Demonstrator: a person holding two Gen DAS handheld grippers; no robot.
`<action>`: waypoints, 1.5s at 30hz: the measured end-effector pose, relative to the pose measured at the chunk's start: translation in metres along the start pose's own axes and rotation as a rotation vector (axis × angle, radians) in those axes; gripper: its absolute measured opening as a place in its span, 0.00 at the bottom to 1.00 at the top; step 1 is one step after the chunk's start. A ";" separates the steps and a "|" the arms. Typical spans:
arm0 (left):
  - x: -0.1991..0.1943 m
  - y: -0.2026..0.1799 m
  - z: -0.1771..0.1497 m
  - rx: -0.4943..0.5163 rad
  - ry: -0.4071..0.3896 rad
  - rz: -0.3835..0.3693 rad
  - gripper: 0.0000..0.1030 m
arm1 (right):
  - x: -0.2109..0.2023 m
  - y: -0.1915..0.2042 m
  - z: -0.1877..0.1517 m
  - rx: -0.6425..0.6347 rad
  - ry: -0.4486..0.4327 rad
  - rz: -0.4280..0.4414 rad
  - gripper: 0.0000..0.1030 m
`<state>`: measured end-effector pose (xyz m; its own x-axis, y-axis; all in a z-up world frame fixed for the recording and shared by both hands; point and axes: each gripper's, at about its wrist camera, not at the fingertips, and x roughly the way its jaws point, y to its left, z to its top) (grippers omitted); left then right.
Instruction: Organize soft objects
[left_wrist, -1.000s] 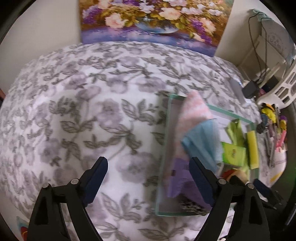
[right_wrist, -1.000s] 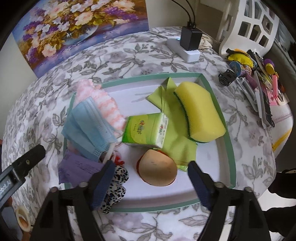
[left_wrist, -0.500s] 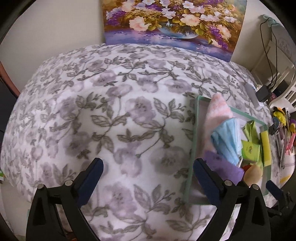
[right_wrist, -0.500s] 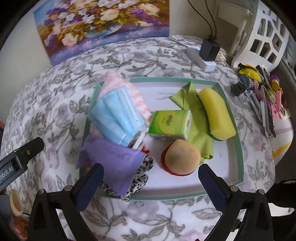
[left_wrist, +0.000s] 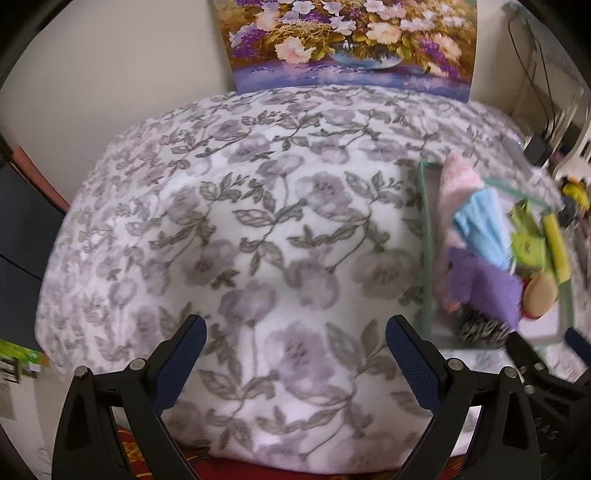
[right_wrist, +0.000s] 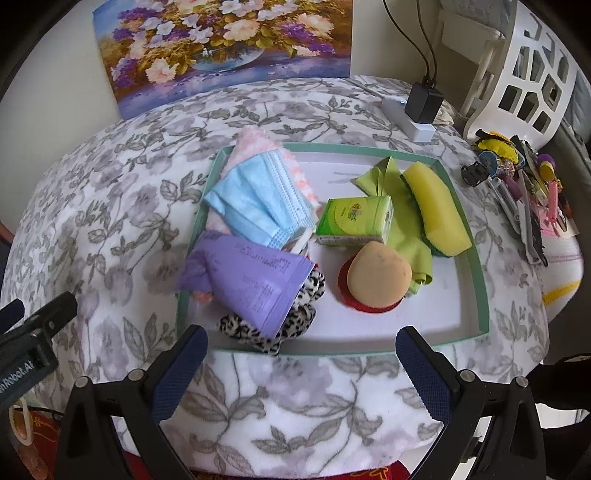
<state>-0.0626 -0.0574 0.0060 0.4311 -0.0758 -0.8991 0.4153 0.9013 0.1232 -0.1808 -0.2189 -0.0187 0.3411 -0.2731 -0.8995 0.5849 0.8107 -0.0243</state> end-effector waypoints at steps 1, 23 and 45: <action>0.000 -0.001 -0.002 0.011 0.001 0.020 0.95 | -0.001 0.001 -0.002 -0.006 -0.001 -0.002 1.00; -0.011 0.010 -0.022 -0.009 0.012 -0.009 0.95 | -0.021 0.006 -0.015 -0.012 -0.053 -0.002 1.00; -0.005 0.017 -0.019 -0.029 0.031 0.011 0.95 | -0.019 0.009 -0.014 -0.030 -0.048 0.001 1.00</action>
<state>-0.0729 -0.0341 0.0046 0.4105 -0.0535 -0.9103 0.3870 0.9141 0.1208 -0.1917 -0.1990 -0.0083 0.3768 -0.2963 -0.8776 0.5627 0.8258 -0.0373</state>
